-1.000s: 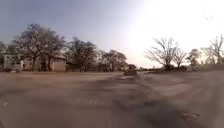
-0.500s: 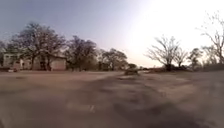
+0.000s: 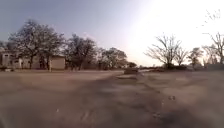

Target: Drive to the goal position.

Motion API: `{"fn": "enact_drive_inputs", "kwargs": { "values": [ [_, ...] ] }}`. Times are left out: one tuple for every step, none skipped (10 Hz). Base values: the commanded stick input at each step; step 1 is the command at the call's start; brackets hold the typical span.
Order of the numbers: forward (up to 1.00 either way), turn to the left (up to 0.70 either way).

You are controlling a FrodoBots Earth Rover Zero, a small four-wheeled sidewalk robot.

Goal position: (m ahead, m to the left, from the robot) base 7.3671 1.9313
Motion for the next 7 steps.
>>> {"fn": "enact_drive_inputs", "kwargs": {
  "values": [
    [0.7, 0.0],
    [0.7, 0.0],
    [0.7, 0.0],
    [0.7, 0.0],
    [0.7, 0.0],
    [0.7, 0.0],
    [0.7, 0.0]
  ]
}}
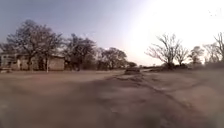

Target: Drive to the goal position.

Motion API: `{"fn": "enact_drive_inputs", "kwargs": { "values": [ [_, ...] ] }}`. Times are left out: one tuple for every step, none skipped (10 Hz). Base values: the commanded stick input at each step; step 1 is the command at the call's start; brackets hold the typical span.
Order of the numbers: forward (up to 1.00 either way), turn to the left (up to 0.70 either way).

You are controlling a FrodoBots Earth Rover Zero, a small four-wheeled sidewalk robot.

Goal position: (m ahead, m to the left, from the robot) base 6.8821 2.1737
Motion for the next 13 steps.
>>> {"fn": "enact_drive_inputs", "kwargs": {
  "values": [
    [0.7, 0.0],
    [0.7, 0.0],
    [0.7, 0.0],
    [0.7, 0.0],
    [0.7, 0.35],
    [0.7, 0.35],
    [0.7, 0.35],
    [0.7, 0.35],
    [0.7, 0.0],
    [0.7, 0.0],
    [0.7, 0.0],
    [0.7, 0.0],
    [0.7, 0.0]
  ]
}}
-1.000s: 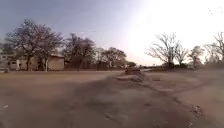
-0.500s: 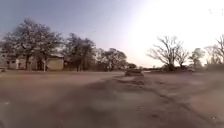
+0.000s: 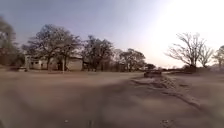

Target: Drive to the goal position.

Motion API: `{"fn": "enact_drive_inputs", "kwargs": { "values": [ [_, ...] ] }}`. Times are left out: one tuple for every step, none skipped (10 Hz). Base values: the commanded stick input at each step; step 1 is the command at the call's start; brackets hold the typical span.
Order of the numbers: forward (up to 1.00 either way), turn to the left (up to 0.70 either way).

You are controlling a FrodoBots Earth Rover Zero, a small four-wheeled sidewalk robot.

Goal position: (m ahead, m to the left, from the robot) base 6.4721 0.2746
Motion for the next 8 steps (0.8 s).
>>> {"fn": "enact_drive_inputs", "kwargs": {
  "values": [
    [0.7, 0.0],
    [0.7, 0.0],
    [0.7, 0.0],
    [0.7, 0.0],
    [0.7, 0.0],
    [0.7, 0.0],
    [0.7, 0.0],
    [0.7, 0.0]
  ]
}}
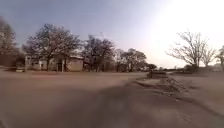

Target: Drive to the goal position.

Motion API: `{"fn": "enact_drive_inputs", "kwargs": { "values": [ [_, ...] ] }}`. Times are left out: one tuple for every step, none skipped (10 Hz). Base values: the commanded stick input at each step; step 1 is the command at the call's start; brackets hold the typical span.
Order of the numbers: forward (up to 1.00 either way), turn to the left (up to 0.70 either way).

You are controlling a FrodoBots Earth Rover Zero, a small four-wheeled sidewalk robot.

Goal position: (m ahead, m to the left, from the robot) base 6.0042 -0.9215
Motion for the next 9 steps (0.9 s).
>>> {"fn": "enact_drive_inputs", "kwargs": {
  "values": [
    [0.7, 0.0],
    [0.7, 0.0],
    [0.7, 0.0],
    [0.7, 0.0],
    [0.7, 0.0],
    [0.7, 0.0],
    [0.7, 0.0],
    [0.7, 0.0],
    [0.7, 0.0]
  ]
}}
